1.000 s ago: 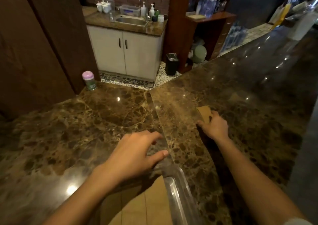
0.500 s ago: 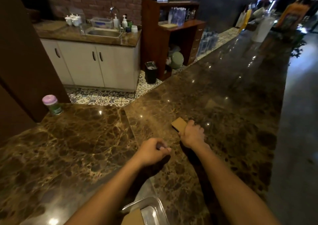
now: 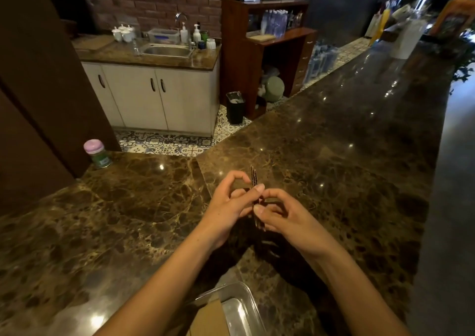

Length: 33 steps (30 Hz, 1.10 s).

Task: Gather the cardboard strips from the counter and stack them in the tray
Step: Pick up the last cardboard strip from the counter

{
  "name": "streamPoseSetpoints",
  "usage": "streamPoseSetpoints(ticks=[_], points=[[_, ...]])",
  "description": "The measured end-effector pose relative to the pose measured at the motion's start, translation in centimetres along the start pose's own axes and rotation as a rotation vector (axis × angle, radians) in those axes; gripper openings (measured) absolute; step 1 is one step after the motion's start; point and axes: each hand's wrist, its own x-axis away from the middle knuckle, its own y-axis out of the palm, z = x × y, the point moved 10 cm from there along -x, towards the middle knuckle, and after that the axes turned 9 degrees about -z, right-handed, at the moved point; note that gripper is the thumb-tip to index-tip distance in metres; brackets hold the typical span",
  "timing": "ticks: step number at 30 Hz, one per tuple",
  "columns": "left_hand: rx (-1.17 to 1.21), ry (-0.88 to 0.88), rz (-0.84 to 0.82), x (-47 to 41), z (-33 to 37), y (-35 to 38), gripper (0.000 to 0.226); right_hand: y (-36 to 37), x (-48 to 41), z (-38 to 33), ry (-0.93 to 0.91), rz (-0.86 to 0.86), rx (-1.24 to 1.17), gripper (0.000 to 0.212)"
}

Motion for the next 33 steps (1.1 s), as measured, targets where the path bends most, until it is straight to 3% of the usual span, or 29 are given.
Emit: streamPoseSetpoints(ticks=[4,8,12,16,22,27,33], points=[[-0.116,0.026,-0.036,1.3,2.3,0.4,0.061,1.9,2.5,-2.5,-0.058,-0.076,0.422,0.078],[-0.124,0.012,-0.09,2.6,3.5,1.7,0.052,1.3,3.7,-5.1,-0.186,0.118,0.822,0.078],[-0.097,-0.007,-0.115,4.2,3.9,2.7,0.039,1.3,4.2,-6.7,-0.257,0.102,0.831,0.077],[-0.088,-0.014,-0.176,5.2,4.3,4.0,0.042,2.9,4.8,-7.7,-0.328,-0.019,0.769,0.082],[0.158,-0.039,-0.229,7.1,4.4,4.6,0.04,4.4,5.9,-10.0,-0.454,-0.019,0.734,0.086],[0.349,-0.011,-0.321,9.3,5.0,4.3,0.038,7.4,6.5,-11.2,-0.51,-0.119,0.767,0.08],[0.338,0.032,-0.21,13.8,5.1,1.8,0.048,12.3,6.5,-10.9,-0.57,-0.212,0.814,0.078]])
